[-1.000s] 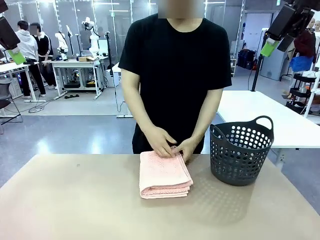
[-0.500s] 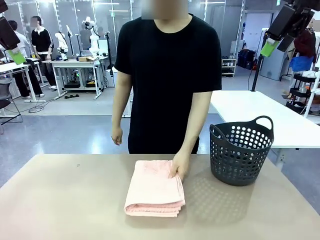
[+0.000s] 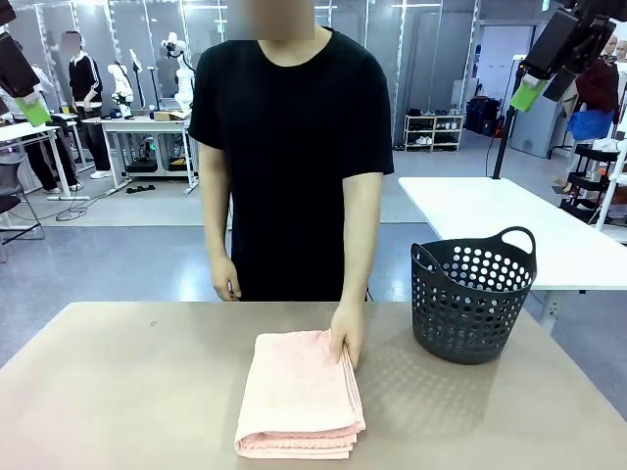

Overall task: Fold the towel.
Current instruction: Pick up the 100 cm Hotel Towel and place it on the left side of the table.

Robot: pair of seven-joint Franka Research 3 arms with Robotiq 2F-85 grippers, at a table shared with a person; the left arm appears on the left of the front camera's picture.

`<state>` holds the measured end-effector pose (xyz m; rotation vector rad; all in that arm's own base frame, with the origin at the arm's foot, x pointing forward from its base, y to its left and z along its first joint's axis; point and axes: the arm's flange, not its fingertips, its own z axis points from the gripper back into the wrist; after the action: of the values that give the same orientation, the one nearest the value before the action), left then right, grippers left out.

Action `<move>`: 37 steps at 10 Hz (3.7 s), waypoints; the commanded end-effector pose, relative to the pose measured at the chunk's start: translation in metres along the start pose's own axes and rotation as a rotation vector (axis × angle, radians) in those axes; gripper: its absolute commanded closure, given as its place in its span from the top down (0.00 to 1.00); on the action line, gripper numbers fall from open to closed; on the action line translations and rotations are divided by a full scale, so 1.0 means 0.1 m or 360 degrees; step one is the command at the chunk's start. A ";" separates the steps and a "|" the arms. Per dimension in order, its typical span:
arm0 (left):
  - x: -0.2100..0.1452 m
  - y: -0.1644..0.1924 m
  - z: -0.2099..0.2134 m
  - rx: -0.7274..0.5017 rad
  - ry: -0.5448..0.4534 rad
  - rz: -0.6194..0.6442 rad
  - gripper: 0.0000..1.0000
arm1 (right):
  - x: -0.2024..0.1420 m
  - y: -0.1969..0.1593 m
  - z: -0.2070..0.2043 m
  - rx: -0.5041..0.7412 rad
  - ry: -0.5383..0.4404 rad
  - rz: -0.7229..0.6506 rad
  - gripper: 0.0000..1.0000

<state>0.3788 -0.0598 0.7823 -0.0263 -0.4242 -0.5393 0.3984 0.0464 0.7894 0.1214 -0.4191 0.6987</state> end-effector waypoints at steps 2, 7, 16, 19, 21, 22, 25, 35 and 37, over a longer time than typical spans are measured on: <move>-0.01 0.01 0.02 -0.0004 0.0014 -0.0012 1.00 | -0.01 -0.01 0.01 -0.0003 0.0010 -0.0004 1.00; -0.01 0.01 0.02 -0.0004 0.0014 -0.0012 1.00 | -0.01 -0.01 0.01 -0.0003 0.0010 -0.0004 1.00; -0.01 -0.01 -0.29 -0.0147 0.0008 0.0069 1.00 | -0.01 -0.01 0.01 -0.0003 0.0010 -0.0004 1.00; -0.31 -0.27 -0.90 -0.0217 -0.0057 0.0113 1.00 | -0.01 -0.01 0.01 -0.0003 0.0010 -0.0004 1.00; -0.53 -0.55 -1.35 -0.0199 -0.0085 0.0162 1.00 | -0.01 -0.01 0.01 -0.0003 0.0010 -0.0004 1.00; -0.58 -0.69 -1.57 -0.0243 -0.0095 0.0196 1.00 | -0.01 -0.01 0.01 -0.0003 0.0010 -0.0004 1.00; -0.70 -0.95 -2.20 -0.0335 -0.0123 0.0332 1.00 | -0.01 -0.01 0.01 -0.0003 0.0010 -0.0004 1.00; -0.88 -1.50 -3.90 -0.0906 -0.0071 0.0612 1.00 | -0.01 -0.01 0.01 -0.0003 0.0010 -0.0004 1.00; -0.88 -1.57 -4.13 -0.0934 -0.0074 0.0632 1.00 | -0.01 -0.01 0.01 -0.0003 0.0010 -0.0004 1.00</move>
<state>0.3824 -0.1986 0.3758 -0.6502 -0.2503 -0.2446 0.3985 0.0462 0.7897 0.1217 -0.4192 0.6988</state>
